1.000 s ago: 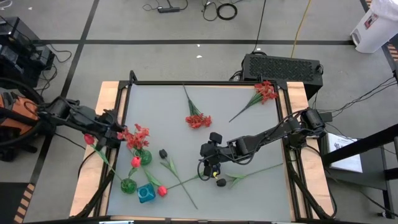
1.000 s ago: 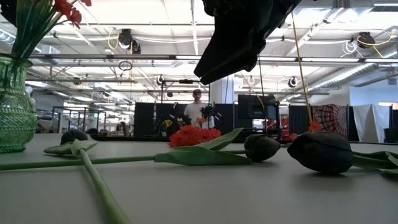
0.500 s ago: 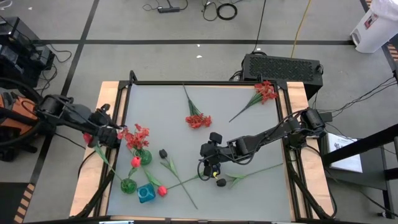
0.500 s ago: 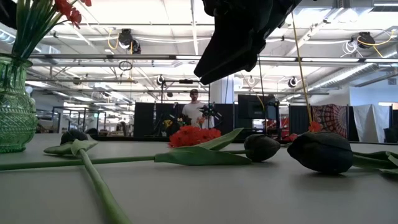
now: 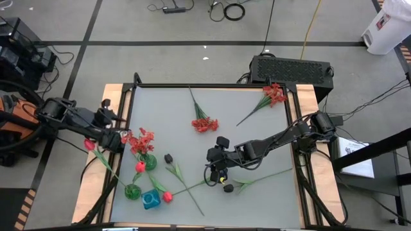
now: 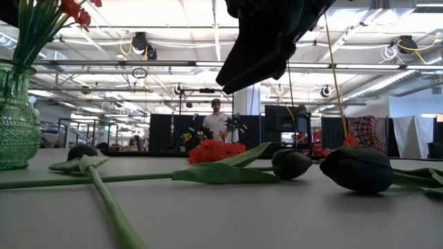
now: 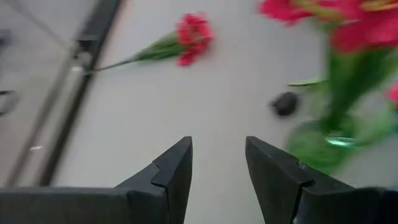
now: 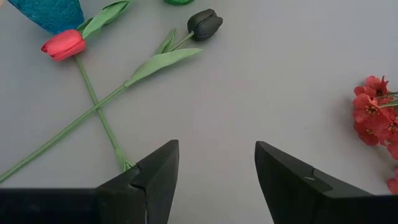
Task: Sort flowers into vase by color
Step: Put the right orange flowers into the top green vase
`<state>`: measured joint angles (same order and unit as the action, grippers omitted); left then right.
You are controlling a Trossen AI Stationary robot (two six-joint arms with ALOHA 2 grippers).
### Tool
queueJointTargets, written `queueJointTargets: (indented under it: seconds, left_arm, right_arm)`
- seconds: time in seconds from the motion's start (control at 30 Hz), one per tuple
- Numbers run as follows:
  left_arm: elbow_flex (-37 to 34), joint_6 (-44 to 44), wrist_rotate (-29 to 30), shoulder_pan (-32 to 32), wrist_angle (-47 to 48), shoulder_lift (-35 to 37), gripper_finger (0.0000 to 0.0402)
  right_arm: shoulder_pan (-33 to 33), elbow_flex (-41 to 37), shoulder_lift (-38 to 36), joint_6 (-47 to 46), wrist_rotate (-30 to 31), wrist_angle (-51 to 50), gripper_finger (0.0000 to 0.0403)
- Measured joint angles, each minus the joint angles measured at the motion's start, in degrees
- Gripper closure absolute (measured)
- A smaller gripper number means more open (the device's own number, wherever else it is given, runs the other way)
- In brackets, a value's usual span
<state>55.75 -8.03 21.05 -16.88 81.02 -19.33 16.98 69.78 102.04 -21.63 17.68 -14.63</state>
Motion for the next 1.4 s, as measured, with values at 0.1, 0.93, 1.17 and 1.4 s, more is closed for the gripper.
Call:
queueJointTargets:
  seconds: [0.1,0.93,1.17,1.4]
  left_arm:
    - [0.0,0.0,7.7,0.0,2.4,0.0,0.0244]
    - [-3.4,2.4,14.7,0.0,2.7,0.0,0.0244]
    - [-3.6,2.4,14.7,0.0,2.3,0.0,0.0244]
    - [-3.6,2.4,14.7,0.0,2.2,0.0,0.0244]
  right_arm:
    - [0.0,0.0,0.0,0.0,0.0,0.0,0.02]
    - [0.0,0.0,0.0,0.0,0.0,0.0,0.02]
    - [0.0,0.0,0.0,0.0,0.0,0.0,0.02]
    - [0.0,0.0,0.0,0.0,0.0,0.0,0.02]
